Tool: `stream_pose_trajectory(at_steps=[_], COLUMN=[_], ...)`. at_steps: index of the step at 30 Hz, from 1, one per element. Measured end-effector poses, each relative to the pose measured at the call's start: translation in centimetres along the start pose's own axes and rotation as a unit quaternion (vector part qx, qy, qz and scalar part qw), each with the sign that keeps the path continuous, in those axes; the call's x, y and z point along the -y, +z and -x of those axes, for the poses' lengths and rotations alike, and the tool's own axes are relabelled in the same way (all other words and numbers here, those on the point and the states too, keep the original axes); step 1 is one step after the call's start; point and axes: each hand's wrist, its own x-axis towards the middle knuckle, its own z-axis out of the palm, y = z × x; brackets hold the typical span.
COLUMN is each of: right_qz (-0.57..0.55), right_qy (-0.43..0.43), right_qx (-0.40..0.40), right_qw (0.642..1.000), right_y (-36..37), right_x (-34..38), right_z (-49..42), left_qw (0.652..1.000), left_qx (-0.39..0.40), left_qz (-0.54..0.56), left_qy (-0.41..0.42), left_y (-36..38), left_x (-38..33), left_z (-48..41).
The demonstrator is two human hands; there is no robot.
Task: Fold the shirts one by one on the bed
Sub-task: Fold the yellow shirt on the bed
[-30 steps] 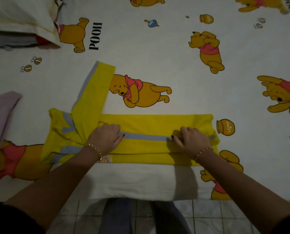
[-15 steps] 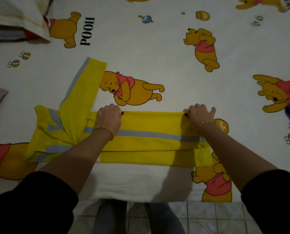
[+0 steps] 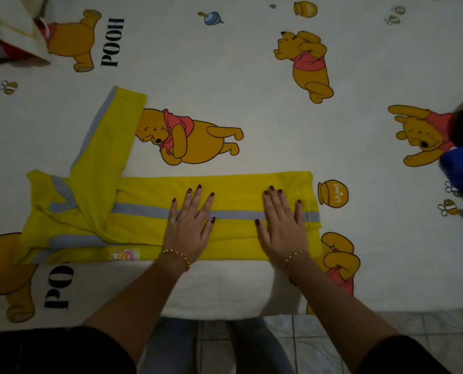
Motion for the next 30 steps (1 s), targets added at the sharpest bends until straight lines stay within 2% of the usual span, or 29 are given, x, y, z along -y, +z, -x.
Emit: stream_pose_trajectory(at_steps=[4, 10, 18, 22, 30], right_qz=[-0.001, 0.011, -0.026, -0.042, 0.02], right_qy=[0.053, 0.013, -0.114, -0.156, -0.265], right_qx=[0.01, 0.024, 0.02, 0.015, 0.092], right_qw=[0.999, 1.0, 0.993, 0.987, 0.96], right_y=[-0.8, -2.3, -6.0, -6.7, -4.2], right_x=[-2.7, -0.5, 13.8, 22.2, 34.4], right_z=[0.9, -0.4, -8.8, -13.7, -20.7], left_qw=[1.0, 0.999, 0.987, 0.971, 0.973], left_qx=[0.008, 0.021, -0.079, -0.088, -0.064], left_qz=[-0.002, -0.031, 0.036, 0.102, 0.147], left_qy=[0.0, -0.032, -0.138, -0.199, -0.165], left_y=[-0.3, -2.4, -8.1, -9.2, -9.0], left_x=[0.7, 4.6, 15.8, 21.2, 27.1], left_z=[0.5, 0.2, -0.8, -1.7, -1.0])
